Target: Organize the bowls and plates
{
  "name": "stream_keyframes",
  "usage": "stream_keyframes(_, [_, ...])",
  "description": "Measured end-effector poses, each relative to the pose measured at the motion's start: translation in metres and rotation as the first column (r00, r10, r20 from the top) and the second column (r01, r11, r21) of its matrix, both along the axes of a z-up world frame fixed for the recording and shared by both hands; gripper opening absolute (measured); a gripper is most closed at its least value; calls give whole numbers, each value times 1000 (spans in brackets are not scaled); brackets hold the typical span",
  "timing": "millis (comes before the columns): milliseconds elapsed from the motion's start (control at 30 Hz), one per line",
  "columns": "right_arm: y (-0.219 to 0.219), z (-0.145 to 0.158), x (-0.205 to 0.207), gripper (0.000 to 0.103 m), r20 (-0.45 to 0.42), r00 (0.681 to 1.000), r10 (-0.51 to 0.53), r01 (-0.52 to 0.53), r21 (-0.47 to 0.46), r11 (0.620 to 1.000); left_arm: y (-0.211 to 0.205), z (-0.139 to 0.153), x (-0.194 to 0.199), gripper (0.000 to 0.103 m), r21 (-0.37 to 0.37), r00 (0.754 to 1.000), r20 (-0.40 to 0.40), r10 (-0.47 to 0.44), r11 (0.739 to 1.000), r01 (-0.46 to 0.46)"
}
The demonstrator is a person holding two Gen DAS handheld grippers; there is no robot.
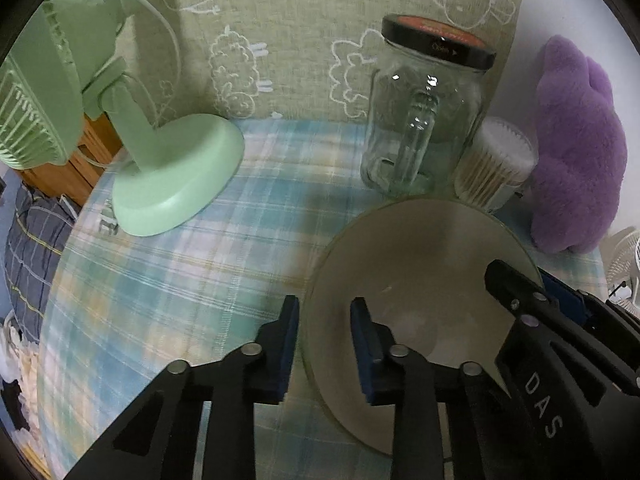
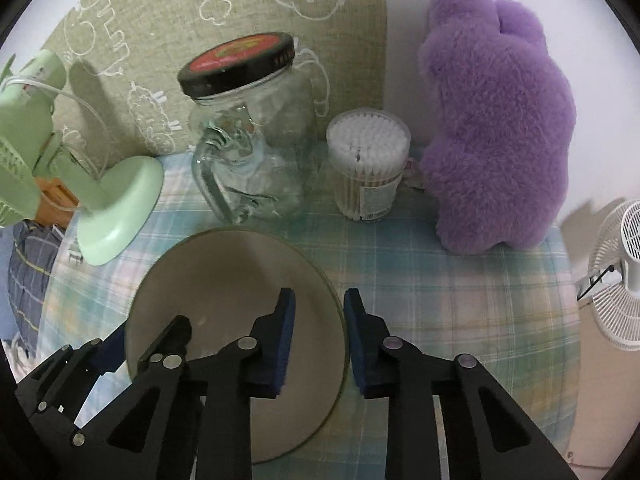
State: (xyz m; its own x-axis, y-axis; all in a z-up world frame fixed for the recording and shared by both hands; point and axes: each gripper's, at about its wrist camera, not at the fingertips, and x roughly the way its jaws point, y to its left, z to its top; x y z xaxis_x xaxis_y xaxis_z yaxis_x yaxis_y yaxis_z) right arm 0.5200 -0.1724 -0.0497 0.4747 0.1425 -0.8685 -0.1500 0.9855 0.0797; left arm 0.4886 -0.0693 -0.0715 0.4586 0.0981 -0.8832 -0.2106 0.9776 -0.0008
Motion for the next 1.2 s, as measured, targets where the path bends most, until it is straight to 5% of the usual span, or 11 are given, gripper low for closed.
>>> stream_keyframes(700, [-4,1,-6,22,-10,1000,-3,3,-8,1000,-4,3,-6,18,21,1000,-28,-14,1000,14])
stream_keyframes(1200, [-16,43,-55,22,21,999,-42,42,-9,999,-16,53,-51,18,27,998,15,-57,998,57])
